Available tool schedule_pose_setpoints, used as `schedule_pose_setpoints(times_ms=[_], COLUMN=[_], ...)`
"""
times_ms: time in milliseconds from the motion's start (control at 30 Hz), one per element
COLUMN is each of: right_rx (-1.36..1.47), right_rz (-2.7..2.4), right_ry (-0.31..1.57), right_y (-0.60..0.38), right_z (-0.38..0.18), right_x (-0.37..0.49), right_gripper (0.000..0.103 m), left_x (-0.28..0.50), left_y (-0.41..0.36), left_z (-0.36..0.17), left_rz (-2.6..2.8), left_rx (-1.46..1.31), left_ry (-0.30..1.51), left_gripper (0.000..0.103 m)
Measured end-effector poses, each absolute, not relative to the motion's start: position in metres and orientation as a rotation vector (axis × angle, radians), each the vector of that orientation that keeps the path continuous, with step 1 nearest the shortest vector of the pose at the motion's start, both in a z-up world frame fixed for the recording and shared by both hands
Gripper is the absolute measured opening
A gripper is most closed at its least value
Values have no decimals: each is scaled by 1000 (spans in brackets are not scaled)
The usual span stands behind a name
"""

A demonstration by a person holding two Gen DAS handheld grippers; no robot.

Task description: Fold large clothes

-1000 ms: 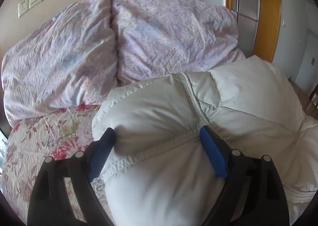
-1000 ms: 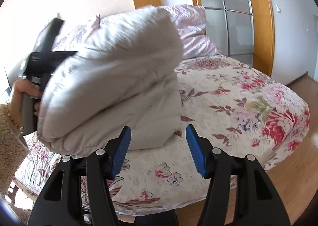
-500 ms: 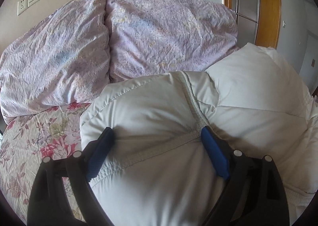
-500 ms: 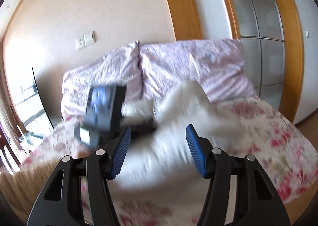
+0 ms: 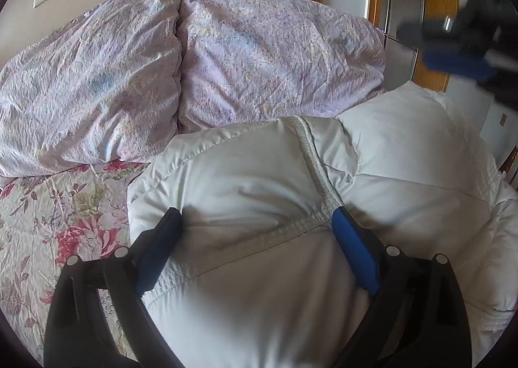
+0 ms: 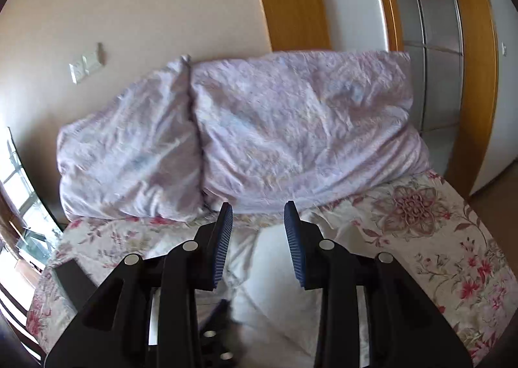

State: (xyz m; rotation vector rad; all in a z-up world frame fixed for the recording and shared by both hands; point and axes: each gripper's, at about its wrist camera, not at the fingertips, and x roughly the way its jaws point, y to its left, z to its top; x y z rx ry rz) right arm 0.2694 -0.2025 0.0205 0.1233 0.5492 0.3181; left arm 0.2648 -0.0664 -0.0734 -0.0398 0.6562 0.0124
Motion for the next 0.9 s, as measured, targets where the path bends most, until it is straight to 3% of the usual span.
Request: schedule_pose_setpoints(times_ms=[267,900], right_rx=[220,328], right_rz=[224,229], right_ry=[685,771], right_y=[-243,-262], right_z=[-48,-111], right_x=[301,334], right_gripper=[28,27], left_x=[263,275], left_y=[-66,-89], left_z=[-71,-77], left_rz=[-34,-14], left_rx=[-72,10], left_ry=[639,663], left_gripper=[98,101])
